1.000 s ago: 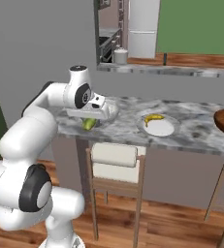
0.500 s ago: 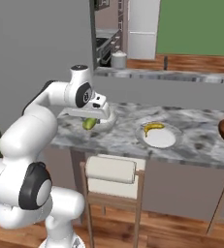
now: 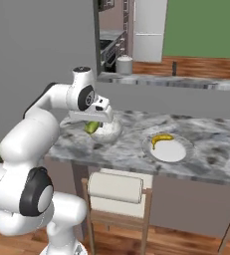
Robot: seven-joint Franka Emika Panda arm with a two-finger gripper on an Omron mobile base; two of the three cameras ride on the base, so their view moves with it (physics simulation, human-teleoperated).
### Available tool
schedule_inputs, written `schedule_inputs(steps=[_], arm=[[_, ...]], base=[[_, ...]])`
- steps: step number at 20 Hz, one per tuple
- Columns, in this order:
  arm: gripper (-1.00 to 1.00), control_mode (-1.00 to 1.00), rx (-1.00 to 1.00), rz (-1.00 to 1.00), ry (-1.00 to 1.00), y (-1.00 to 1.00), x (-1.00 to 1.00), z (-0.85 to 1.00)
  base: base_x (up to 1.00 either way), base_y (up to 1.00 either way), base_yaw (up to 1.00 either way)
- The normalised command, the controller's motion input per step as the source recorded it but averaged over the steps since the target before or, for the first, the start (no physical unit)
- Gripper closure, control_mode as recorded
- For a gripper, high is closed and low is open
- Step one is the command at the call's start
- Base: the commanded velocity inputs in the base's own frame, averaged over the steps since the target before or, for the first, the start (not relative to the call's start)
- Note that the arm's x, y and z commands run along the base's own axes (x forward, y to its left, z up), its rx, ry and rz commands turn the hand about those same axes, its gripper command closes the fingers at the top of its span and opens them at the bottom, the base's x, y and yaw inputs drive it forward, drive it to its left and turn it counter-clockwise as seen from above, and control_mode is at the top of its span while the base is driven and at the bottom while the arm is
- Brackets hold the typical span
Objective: Take the fruits from the plate on the dining counter and place two fruits in each bowl.
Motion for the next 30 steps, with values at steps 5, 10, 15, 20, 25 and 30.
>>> schedule_inputs(steps=[5, 10, 15, 20, 25, 30], arm=[[1.00, 1.00, 0.00, 0.00, 0.00, 0.00, 0.00, 0.00], [1.00, 1.00, 0.00, 0.00, 0.00, 0.00, 0.00, 0.00], [1.00, -1.00, 0.00, 0.00, 0.00, 0.03, 0.12, 0.00], [1.00, -1.00, 0.00, 0.05, 0.01, 0.22, 0.90, 0.00], [1.00, -1.00, 0.00, 0.06, 0.04, 0.07, 0.87, -0.18], [1.00, -1.00, 0.00, 0.02, 0.01, 0.00, 0.57, -0.47]], base=[[0.50, 0.28, 0.02], [0.41, 0.19, 0.02], [0.33, 0.10, 0.01], [0.00, 0.00, 0.00], [0.00, 0.00, 0.00], [0.00, 0.00, 0.00]])
